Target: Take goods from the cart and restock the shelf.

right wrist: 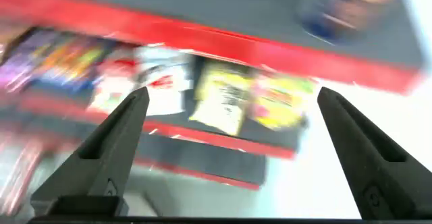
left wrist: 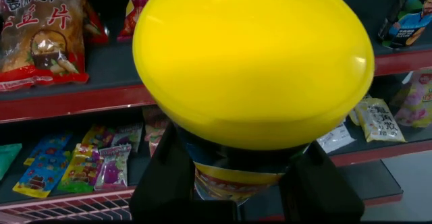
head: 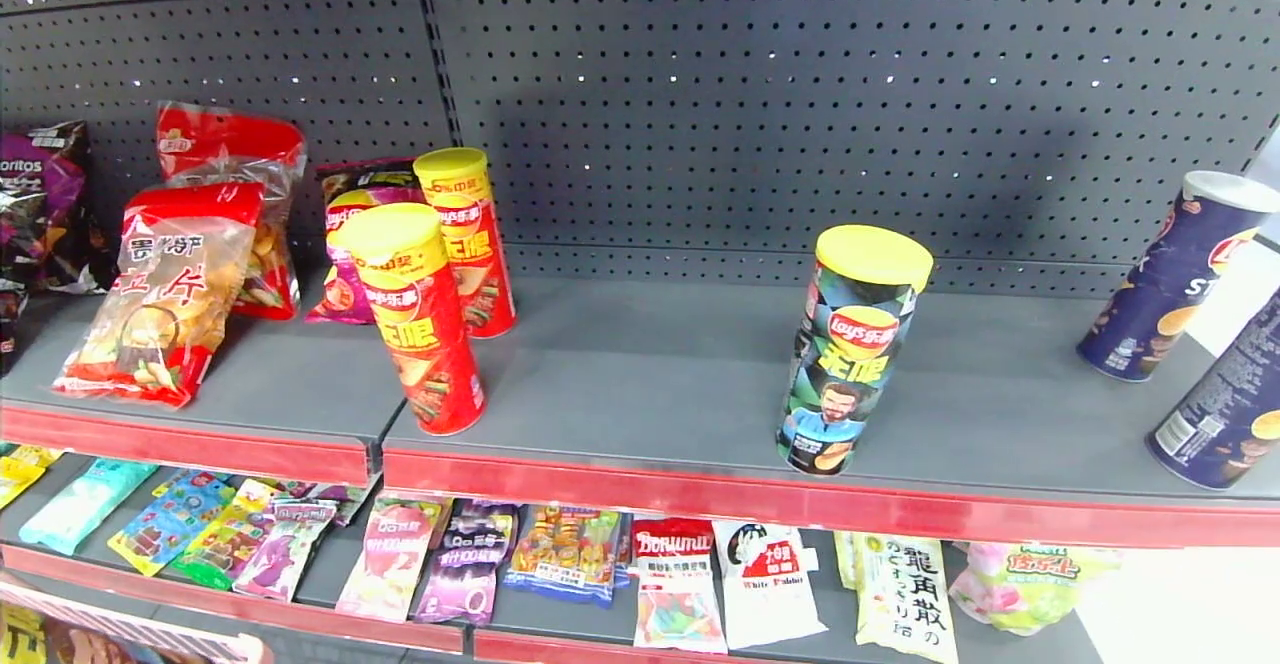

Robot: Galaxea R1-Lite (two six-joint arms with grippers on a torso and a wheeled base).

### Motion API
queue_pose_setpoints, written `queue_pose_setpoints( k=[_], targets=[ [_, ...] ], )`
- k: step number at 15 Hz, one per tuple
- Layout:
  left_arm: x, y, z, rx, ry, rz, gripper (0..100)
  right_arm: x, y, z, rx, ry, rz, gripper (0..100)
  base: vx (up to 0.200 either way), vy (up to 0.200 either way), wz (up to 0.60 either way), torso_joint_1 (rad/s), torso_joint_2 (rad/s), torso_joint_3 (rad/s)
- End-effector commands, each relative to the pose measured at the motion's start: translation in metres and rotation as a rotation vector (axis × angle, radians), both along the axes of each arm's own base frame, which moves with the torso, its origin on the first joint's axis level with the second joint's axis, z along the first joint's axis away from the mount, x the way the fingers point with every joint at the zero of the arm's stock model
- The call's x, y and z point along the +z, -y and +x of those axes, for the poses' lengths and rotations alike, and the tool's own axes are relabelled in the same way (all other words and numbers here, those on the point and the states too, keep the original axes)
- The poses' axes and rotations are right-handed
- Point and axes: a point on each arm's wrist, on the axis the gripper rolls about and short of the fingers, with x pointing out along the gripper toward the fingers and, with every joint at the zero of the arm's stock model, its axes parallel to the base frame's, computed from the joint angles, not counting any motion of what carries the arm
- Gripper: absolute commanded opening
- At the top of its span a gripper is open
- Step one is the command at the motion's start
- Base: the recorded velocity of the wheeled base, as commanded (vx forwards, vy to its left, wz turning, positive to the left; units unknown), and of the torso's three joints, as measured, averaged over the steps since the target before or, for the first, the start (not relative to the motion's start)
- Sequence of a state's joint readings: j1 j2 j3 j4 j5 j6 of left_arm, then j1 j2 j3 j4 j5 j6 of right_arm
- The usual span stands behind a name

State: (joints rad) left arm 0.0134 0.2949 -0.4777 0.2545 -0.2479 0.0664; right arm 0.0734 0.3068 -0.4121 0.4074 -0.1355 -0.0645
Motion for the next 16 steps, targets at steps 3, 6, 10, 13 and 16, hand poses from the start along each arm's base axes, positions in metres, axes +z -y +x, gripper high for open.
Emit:
queue_pose_setpoints(
  k=[3,6,10,13,16],
  targets=[
    [-0.001,0.0,-0.001,0.0,0.003,0.0,0,-0.064,-0.005,-0.019,0.061,0.132,0.009,100,0.0,0.0,0.0,0.0,0.0,0.0],
    [-0.003,0.0,-0.003,0.0,0.011,-0.002,0,-0.069,-0.006,-0.006,0.134,0.281,0.072,100,0.0,0.0,0.0,0.0,0.0,0.0],
    [-0.006,0.0,-0.006,-0.002,0.022,-0.002,0,-0.072,-0.005,-0.003,0.065,0.311,0.033,100,0.0,0.0,0.0,0.0,0.0,0.0],
    [-0.005,0.0,-0.007,-0.017,0.031,-0.002,0,-0.078,-0.006,0.0,0.094,0.296,0.073,100,0.0,0.0,0.0,0.0,0.0,0.0],
    [-0.009,0.001,-0.009,-0.028,0.036,-0.003,0,-0.078,-0.006,0.0,0.09,0.296,0.1,100,0.0,0.0,0.0,0.0,0.0,0.0]
  ],
)
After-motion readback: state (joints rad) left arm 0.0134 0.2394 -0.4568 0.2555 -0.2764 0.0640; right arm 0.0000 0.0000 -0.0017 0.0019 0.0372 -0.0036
